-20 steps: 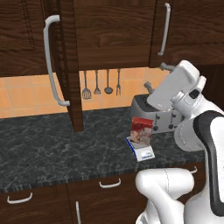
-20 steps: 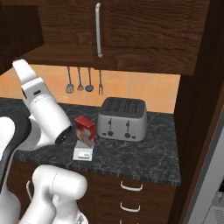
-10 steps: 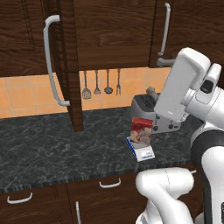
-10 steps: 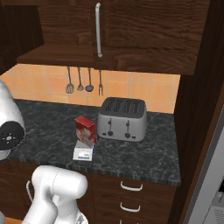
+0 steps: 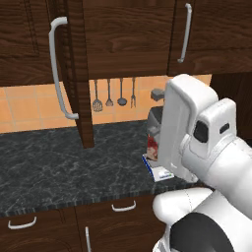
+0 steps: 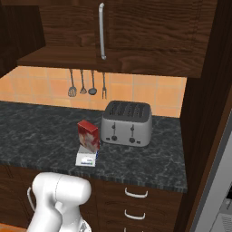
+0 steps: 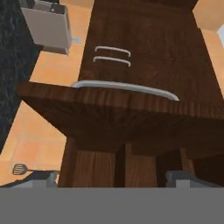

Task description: Pick the cereal and place it on the digital scale for weighing, and close the cabinet.

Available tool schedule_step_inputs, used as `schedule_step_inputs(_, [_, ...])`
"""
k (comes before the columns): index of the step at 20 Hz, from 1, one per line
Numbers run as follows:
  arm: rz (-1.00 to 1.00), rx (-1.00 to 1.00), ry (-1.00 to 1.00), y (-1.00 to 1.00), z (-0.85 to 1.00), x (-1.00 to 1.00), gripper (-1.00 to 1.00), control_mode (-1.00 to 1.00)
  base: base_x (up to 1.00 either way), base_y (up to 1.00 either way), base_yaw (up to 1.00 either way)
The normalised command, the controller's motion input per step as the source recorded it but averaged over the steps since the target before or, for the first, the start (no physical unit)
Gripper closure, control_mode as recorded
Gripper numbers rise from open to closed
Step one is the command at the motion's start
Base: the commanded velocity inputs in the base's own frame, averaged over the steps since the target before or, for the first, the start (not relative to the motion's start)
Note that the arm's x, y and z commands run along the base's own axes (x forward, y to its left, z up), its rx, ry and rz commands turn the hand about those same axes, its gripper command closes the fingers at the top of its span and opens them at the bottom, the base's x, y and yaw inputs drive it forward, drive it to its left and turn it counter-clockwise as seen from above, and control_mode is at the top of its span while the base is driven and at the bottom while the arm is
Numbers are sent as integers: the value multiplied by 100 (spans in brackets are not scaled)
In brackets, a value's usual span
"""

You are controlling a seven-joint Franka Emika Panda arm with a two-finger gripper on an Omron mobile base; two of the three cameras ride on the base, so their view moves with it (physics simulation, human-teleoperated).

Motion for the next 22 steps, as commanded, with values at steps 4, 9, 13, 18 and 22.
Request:
schedule_step_inputs(4, [-28, 32, -25, 100, -100, -4, -100, -100, 0, 0, 0])
schedule_step_inputs(9, [-10, 12, -29, 71, -49, -9, -100, -100, 0, 0, 0])
schedule_step_inputs(13, [0, 11, -22, 66, -33, -15, -100, -100, 0, 0, 0])
schedule_step_inputs(18, [-6, -2, 2, 76, -7, 29, -100, -100, 0, 0, 0])
schedule_step_inputs(22, [-12, -6, 11, 59, 6, 80, -100, -100, 0, 0, 0])
